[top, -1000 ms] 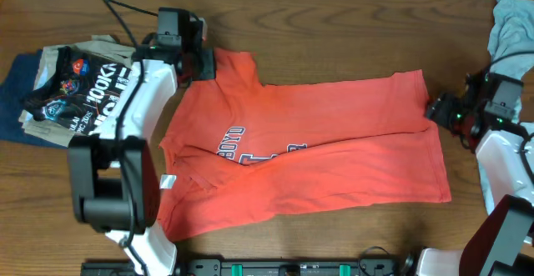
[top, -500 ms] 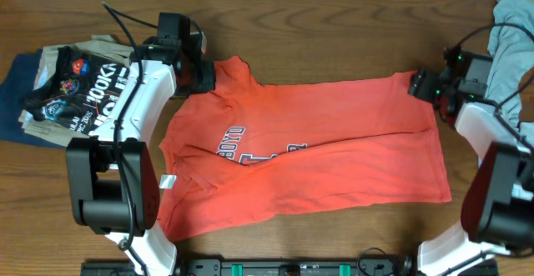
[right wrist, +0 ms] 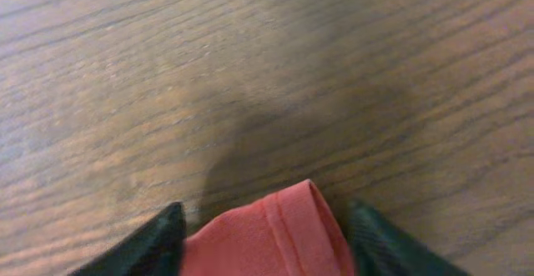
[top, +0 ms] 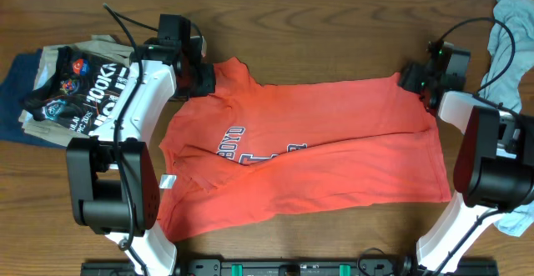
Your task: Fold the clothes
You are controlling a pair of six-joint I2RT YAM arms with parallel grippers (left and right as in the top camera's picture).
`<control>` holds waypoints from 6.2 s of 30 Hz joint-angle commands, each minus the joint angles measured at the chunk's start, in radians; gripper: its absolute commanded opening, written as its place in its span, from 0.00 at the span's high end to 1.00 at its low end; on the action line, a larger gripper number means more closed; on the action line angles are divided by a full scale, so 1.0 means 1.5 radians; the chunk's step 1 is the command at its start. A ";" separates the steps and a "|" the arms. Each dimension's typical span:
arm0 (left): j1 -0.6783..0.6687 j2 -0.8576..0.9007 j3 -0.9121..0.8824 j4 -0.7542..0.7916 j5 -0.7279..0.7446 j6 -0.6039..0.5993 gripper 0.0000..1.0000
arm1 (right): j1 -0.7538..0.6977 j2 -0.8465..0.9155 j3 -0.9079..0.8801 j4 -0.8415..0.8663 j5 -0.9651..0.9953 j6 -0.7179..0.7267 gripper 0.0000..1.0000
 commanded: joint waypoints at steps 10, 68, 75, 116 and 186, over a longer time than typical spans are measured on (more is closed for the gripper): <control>0.004 0.003 -0.007 -0.002 -0.004 -0.005 0.94 | 0.007 0.024 0.001 -0.052 0.064 0.014 0.97; 0.043 -0.168 -0.017 -0.538 -0.007 -0.005 0.94 | -0.125 -0.320 0.001 -0.756 0.161 0.004 0.94; 0.042 -0.168 -0.040 -0.556 -0.007 -0.005 0.94 | -0.125 -0.320 -0.002 -0.781 0.161 0.004 0.93; 0.042 -0.168 -0.252 -0.478 0.033 -0.108 0.48 | -0.124 -0.311 -0.040 -0.745 0.094 0.003 0.53; -0.187 -0.087 -0.248 -0.152 0.266 -0.148 0.94 | -0.124 -0.310 -0.040 -0.742 0.061 -0.066 0.23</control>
